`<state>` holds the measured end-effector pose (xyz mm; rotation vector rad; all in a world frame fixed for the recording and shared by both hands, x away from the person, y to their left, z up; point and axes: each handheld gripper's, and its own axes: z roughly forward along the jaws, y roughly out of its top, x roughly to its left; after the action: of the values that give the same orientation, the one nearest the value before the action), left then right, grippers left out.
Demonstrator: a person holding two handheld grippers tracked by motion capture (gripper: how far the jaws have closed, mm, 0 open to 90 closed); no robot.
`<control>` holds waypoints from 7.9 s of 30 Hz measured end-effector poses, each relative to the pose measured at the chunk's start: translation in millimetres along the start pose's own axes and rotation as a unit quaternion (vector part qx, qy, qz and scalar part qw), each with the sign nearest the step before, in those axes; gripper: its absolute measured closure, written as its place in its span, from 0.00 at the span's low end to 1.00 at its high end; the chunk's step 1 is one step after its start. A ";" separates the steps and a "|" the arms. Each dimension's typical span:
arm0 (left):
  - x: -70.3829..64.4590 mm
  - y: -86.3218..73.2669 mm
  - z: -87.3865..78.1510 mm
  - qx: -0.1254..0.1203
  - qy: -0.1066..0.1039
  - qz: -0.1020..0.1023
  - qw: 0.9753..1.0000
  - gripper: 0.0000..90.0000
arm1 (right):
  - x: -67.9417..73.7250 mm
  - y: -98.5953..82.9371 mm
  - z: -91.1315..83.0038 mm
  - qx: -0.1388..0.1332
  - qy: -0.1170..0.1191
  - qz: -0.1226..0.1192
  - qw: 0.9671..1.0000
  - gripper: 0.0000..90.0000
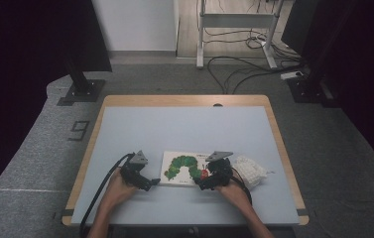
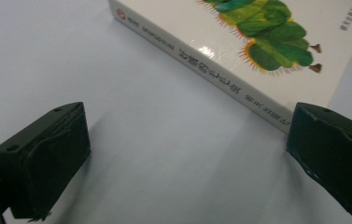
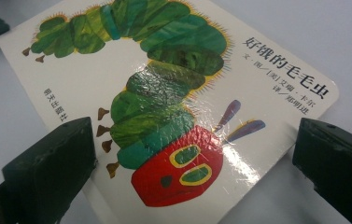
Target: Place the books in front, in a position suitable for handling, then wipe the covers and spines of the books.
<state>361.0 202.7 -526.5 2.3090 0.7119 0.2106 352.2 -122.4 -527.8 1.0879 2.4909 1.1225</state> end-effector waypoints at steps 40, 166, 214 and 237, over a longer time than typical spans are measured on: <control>-30.8 -15.5 -10.3 0.012 -0.001 0.038 0.999 0.00 | -3.7 29.9 32.0 -0.003 0.039 -0.036 0.999 0.00; -47.2 -57.7 -46.0 0.003 0.056 -0.037 0.998 0.00 | -73.7 -53.2 -81.8 0.034 -0.081 -0.030 0.996 0.11; -47.2 -57.7 -46.0 0.003 0.056 -0.037 0.998 0.00 | -72.2 -19.8 -127.6 -0.028 -0.055 -0.022 0.998 0.63; -47.2 -57.7 -46.0 0.003 0.056 -0.037 0.998 0.00 | -39.2 14.5 -109.0 -0.045 0.007 -0.067 0.997 0.63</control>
<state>280.9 238.3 -528.8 2.2859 0.8536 0.3053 338.9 -205.1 -446.4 0.8775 2.4568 1.1945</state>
